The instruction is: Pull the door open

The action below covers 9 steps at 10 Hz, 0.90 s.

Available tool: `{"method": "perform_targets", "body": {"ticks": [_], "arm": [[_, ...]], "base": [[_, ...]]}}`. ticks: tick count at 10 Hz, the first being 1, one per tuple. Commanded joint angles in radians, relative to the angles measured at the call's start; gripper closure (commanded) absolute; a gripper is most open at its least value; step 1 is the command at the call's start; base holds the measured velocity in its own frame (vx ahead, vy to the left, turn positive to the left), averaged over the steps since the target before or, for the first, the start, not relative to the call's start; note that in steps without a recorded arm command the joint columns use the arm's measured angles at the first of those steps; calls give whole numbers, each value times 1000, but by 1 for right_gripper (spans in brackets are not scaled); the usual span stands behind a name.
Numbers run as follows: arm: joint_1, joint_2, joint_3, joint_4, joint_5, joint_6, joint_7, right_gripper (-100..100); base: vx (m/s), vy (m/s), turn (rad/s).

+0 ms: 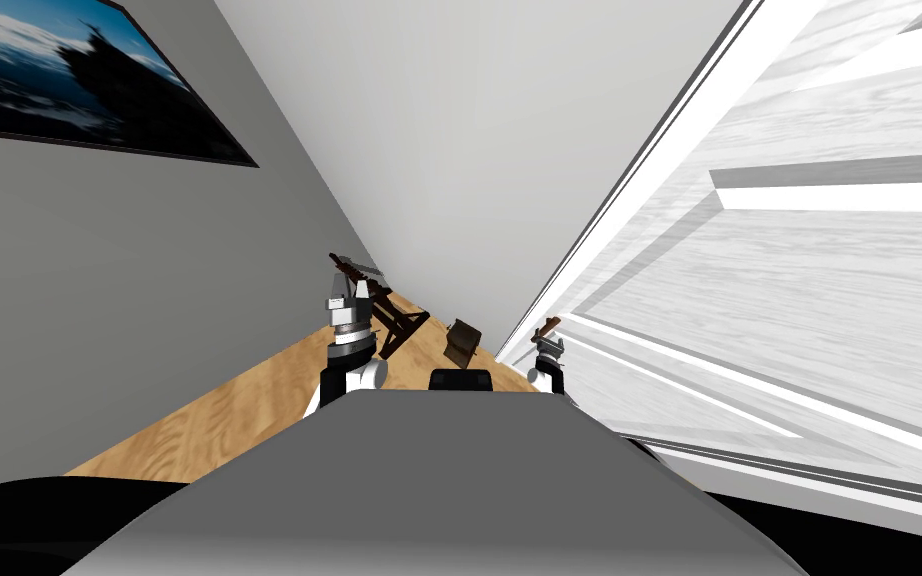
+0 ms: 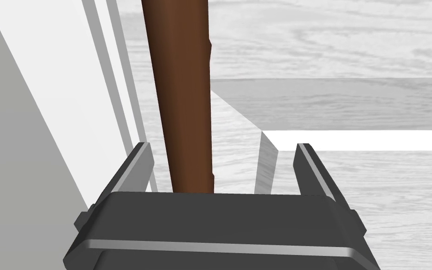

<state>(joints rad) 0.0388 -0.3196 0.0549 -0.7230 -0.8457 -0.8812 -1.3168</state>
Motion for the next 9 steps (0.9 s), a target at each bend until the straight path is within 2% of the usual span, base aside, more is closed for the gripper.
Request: {"method": "perform_targets", "body": {"ticks": [1,2,9], "arm": [[0,0,0,0,0,0,0,-100],[-7,5,-5,4,-1,0,7,-100],[-7,5,-5,4,-1,0,7,-100]], "base": [[-1,-8,23],[0,0,0],[0,0,-1]]}}
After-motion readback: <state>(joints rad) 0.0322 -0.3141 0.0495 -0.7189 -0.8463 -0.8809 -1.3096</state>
